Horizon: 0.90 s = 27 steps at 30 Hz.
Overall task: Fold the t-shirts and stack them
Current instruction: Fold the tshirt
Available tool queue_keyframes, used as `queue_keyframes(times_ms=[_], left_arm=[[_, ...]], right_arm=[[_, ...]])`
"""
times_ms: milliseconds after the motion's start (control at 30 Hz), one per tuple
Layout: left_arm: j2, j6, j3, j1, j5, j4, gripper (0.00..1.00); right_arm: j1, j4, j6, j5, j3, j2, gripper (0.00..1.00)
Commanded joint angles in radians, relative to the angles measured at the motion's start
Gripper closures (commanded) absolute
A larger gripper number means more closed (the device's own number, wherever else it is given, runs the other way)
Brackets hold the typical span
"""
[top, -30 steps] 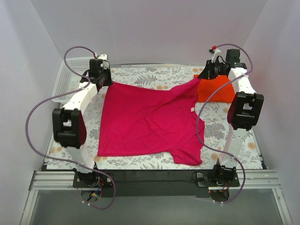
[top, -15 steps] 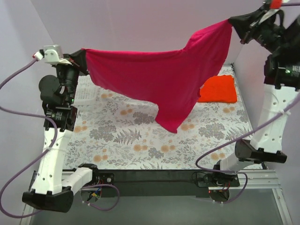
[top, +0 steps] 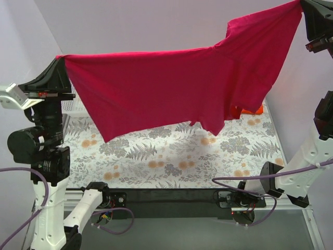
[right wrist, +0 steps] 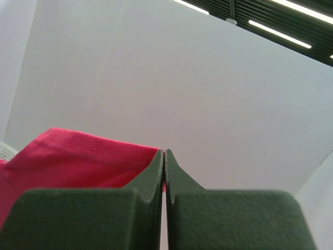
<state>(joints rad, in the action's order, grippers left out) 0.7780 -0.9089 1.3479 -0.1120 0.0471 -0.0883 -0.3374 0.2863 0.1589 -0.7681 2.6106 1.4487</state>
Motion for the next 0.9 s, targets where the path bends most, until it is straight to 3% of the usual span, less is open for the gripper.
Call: queue_keyframes(times_ms=[0,267,433,600,667,867], left_arm=[[-0.011,-0.002,0.011,0.006,0.057,-0.018,1.00],[0.053,-0.004,-0.180,0.006,0.070,-0.057,1.00],[0.157,-0.027,-0.348,0.006,0.068,-0.164,1.00],[0.384,-0.028,-0.447,0.006,0.102,-0.261,1.00],[0.466,-0.024,-0.443,0.006,0.117,-0.286,1.00],[0.705,0.008,-0.385,0.006,0.142,-0.297,1.00]], right_arm=[[-0.031,-0.039,0.056,0.024,0.014,0.009,0.99],[-0.040,-0.104,0.051,-0.094,-0.180,0.044,0.99],[0.032,-0.202,0.032,-0.203,-0.545,0.071,0.99],[0.262,-0.064,-0.345,0.021,-0.843,0.133,0.99],[0.331,-0.105,-0.374,0.137,-0.940,0.180,0.99],[0.336,-0.122,-0.325,0.262,-0.810,0.522,0.99]])
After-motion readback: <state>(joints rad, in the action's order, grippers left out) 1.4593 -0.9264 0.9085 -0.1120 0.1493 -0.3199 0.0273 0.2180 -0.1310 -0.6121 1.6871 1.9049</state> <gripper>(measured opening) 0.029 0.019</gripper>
